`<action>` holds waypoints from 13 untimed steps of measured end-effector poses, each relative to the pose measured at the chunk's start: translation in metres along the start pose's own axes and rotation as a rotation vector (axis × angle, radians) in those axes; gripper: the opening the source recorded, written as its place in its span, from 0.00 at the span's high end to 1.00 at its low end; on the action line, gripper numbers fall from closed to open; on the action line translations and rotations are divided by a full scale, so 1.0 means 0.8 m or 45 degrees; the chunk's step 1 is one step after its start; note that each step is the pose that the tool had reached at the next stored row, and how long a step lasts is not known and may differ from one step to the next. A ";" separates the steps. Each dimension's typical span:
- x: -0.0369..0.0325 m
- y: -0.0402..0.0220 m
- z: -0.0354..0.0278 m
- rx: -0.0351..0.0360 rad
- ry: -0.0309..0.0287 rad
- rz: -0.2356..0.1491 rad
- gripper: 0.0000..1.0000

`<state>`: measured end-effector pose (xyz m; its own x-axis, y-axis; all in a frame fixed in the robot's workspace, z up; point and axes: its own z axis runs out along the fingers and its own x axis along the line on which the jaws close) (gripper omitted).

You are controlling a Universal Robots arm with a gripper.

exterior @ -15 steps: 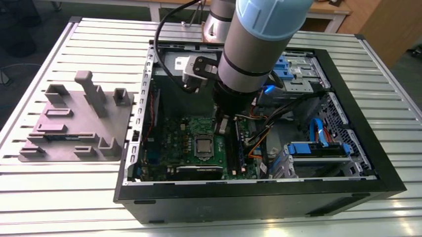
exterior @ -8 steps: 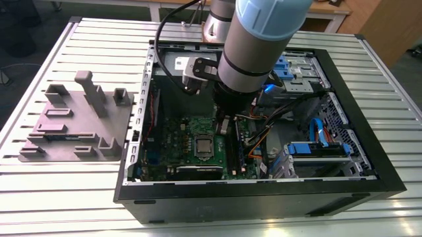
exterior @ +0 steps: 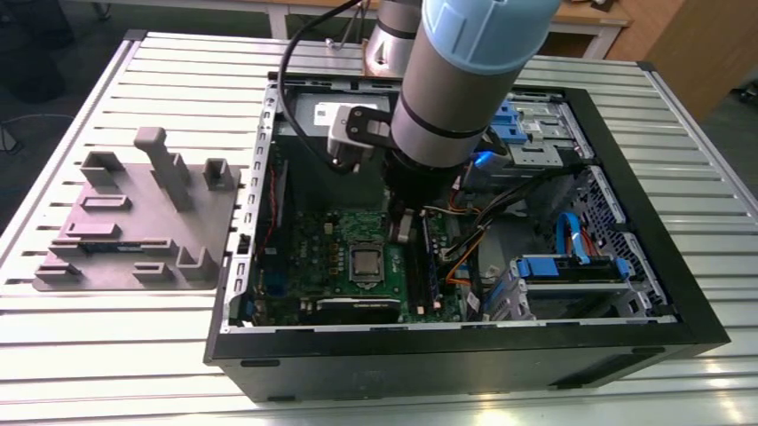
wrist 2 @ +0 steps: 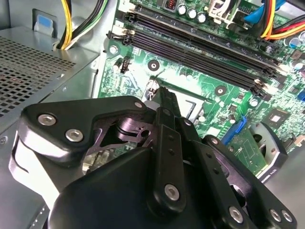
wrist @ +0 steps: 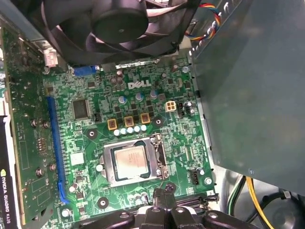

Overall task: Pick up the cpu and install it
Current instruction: 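Install the first cpu locking lever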

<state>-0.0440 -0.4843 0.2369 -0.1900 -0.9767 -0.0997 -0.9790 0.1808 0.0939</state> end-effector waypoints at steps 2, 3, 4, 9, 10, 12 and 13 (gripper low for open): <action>0.0009 -0.0001 0.0005 0.0012 0.0047 -0.006 0.90; 0.0018 -0.0002 0.0007 0.0013 0.0058 -0.009 0.90; 0.0034 -0.0006 0.0009 0.0013 0.0061 -0.012 0.90; 0.0107 -0.0012 0.0008 0.0003 0.0073 -0.025 0.90; 0.0107 -0.0012 0.0008 0.0002 0.0072 -0.025 0.90; 0.0107 -0.0013 0.0008 0.0002 0.0072 -0.025 0.90; 0.0107 -0.0013 0.0008 0.0002 0.0073 -0.025 0.90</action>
<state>-0.0446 -0.4928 0.2353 -0.1701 -0.9808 -0.0959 -0.9826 0.1614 0.0918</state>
